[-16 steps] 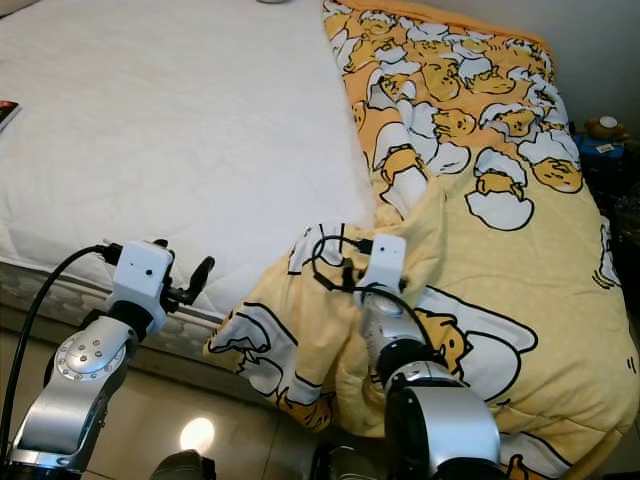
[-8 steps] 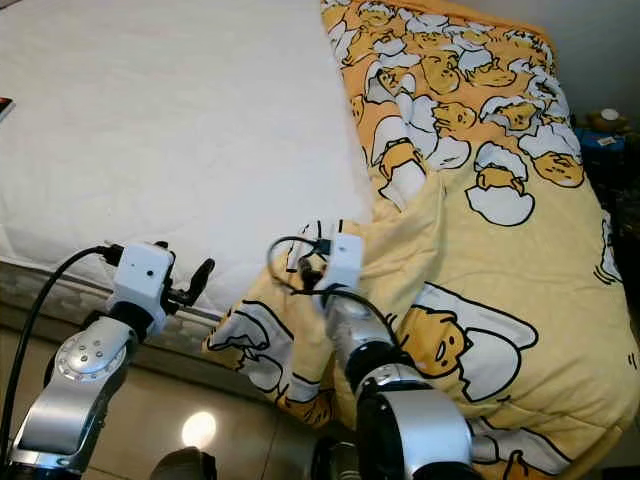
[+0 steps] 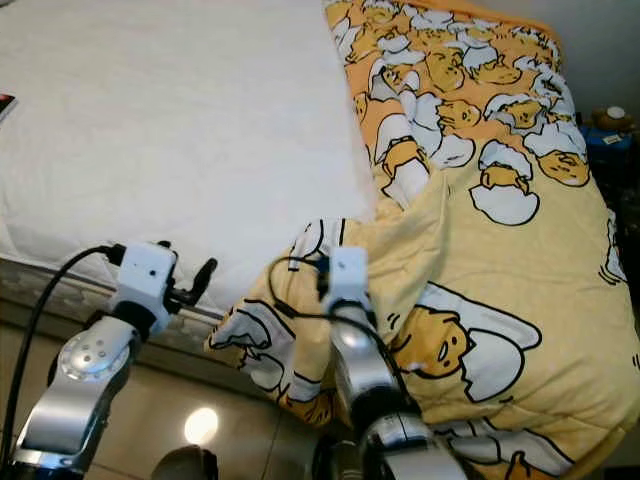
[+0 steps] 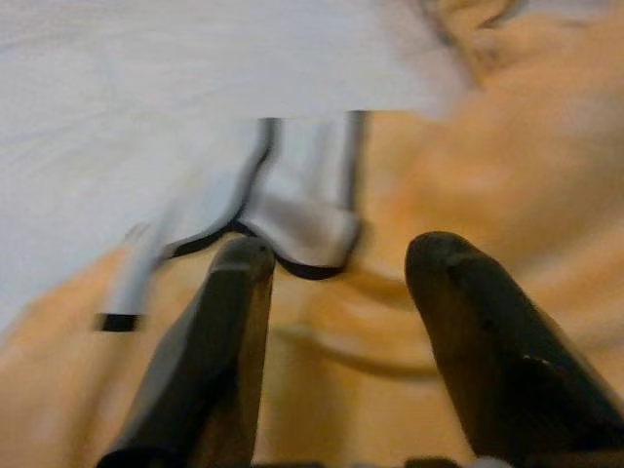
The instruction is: Clean up the room
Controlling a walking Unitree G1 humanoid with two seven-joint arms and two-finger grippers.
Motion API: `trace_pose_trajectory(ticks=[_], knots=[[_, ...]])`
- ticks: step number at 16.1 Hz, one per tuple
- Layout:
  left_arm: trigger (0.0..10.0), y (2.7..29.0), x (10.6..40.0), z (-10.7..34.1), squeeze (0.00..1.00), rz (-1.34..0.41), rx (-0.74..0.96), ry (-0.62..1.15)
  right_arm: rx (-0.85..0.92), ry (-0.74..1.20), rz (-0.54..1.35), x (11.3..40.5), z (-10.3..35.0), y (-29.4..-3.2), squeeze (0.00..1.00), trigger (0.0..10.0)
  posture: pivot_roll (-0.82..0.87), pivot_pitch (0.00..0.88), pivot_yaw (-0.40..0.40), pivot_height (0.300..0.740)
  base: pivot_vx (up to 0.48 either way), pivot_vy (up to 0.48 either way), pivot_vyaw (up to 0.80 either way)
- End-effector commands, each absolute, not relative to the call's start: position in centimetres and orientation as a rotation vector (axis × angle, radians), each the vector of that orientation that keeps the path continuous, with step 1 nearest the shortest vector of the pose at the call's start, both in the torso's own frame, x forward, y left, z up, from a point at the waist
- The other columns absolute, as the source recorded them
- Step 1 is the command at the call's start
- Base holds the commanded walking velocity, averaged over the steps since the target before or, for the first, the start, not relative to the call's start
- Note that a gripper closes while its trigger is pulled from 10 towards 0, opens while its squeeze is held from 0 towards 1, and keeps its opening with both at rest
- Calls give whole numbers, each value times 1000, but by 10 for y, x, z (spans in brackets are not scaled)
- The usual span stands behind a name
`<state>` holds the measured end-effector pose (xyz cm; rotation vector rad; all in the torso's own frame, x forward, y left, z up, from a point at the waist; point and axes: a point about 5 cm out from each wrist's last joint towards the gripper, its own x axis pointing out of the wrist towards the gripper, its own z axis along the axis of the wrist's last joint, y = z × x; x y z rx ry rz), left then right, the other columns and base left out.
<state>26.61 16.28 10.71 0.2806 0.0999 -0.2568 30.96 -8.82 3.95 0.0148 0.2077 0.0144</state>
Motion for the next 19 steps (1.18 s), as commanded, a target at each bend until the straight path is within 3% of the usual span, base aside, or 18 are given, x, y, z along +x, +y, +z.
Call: trace_pose_trajectory(ticks=[1, 3, 7, 11, 14, 15, 19], knots=[[10000, 157, 267, 105, 0, -282, 291, 97, 19, 168, -30, 308, 42, -99, 1000, 10000, 211, 142, -73, 740, 0, 0, 0], [10000, 158, 271, 103, 0, -287, 288, 103, 9, 155, -59, 303, 40, -109, 1000, 10000, 193, 133, -66, 740, 0, 0, 0], [10000, 146, 279, 106, 0, -347, 268, 68, -1, 112, -69, 303, 48, -118, 1000, 10000, 164, 115, -64, 740, 0, 480, 0], [10000, 139, 281, 103, 0, -370, 254, 70, 139, 202, -151, 306, 41, -131, 1000, 10000, 155, 106, -62, 740, 0, 480, 0], [10000, 138, 282, 100, 0, -369, 255, 81, 126, 237, -201, 306, 37, -143, 1000, 10000, 149, 101, -59, 740, 0, 160, 0], [10000, 138, 284, 99, 0, -364, 259, 90, 93, 263, -208, 304, 34, -149, 0, 10000, 143, 98, -57, 740, 0, 0, -506], [10000, 133, 286, 98, 0, -376, 255, 88, 59, 253, -170, 301, 32, -147, 0, 10000, 133, 90, -58, 704, 0, 0, 0]])
